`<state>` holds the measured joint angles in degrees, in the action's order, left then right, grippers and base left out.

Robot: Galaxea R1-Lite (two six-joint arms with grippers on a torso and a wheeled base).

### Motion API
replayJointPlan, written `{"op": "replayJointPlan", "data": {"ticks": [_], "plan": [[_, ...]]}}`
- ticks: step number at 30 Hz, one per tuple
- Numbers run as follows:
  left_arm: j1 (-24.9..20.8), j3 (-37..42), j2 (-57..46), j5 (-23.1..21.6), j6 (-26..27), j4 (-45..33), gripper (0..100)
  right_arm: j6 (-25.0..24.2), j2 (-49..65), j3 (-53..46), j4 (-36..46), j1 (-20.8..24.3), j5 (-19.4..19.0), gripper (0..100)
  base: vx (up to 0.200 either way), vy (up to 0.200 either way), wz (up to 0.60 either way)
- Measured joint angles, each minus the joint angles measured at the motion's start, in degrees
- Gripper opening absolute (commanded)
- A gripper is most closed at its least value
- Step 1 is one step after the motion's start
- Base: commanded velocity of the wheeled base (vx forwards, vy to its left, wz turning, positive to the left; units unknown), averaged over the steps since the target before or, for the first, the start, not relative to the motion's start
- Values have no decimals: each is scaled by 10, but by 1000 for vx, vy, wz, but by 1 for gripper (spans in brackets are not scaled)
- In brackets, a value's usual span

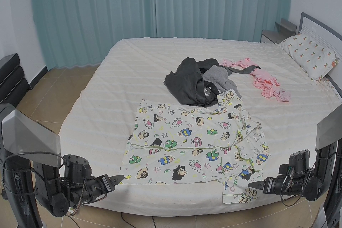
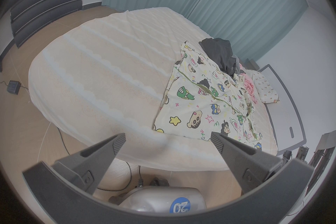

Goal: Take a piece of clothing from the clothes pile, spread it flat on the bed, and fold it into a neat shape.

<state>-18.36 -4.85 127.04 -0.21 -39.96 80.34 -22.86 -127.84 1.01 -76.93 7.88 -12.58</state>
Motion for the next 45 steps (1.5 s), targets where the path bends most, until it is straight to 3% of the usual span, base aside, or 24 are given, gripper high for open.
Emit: {"op": "replayJointPlan", "data": {"ticks": [10, 26, 27, 38, 45], "plan": [[1, -17, 12, 5, 4, 0, 100, 76, -113, 0, -118, 31, 1, 100, 0, 0, 0], [4, -25, 33, 3, 7, 0, 100, 80, -156, 37, -120, 64, 0, 100, 0, 0, 0], [4, -25, 34, 3, 8, 0, 100, 77, -155, 38, -120, 63, 1, 0, 0, 0, 0], [1, -65, 67, 10, 40, 0, 100, 35, -147, 60, -120, 63, 0, 0, 0, 0, 0], [-9, -117, 104, 36, 50, -1, 100, 7, -146, 57, -120, 59, -26, 0, 0, 0, 0]]}}
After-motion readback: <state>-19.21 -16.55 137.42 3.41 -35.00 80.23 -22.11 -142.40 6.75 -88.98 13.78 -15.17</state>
